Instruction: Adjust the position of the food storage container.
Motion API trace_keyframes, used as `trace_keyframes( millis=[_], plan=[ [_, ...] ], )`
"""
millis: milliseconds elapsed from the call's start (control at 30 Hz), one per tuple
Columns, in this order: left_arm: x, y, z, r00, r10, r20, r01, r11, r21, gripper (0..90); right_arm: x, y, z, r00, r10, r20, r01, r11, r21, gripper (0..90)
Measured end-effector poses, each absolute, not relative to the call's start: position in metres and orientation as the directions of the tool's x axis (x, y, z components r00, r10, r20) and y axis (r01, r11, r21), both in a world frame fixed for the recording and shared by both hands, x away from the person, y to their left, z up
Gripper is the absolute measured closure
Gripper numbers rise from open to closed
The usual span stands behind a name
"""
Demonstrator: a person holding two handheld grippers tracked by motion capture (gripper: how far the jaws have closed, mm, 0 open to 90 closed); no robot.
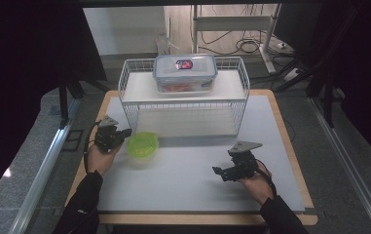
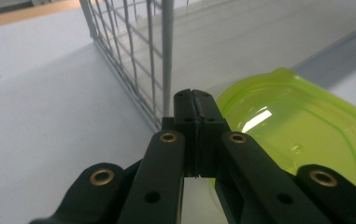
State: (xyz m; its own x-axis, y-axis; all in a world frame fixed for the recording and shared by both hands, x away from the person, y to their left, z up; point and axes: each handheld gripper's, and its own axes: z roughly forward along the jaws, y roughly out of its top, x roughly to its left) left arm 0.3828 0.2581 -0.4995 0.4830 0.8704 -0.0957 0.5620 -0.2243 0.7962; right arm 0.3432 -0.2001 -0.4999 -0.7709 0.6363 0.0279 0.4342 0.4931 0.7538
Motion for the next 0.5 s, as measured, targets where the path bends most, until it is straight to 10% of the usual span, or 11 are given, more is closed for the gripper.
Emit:
trace_keyframes(
  millis=[500],
  plan=[
    [0.3785,0.2526,-0.5094,0.478,0.873,-0.096,0.597,-0.242,0.765,89.9,0.3429,-0.1997,-0.5008,-0.775,0.632,0.029,0.439,0.503,0.745,10.0]
  ],
)
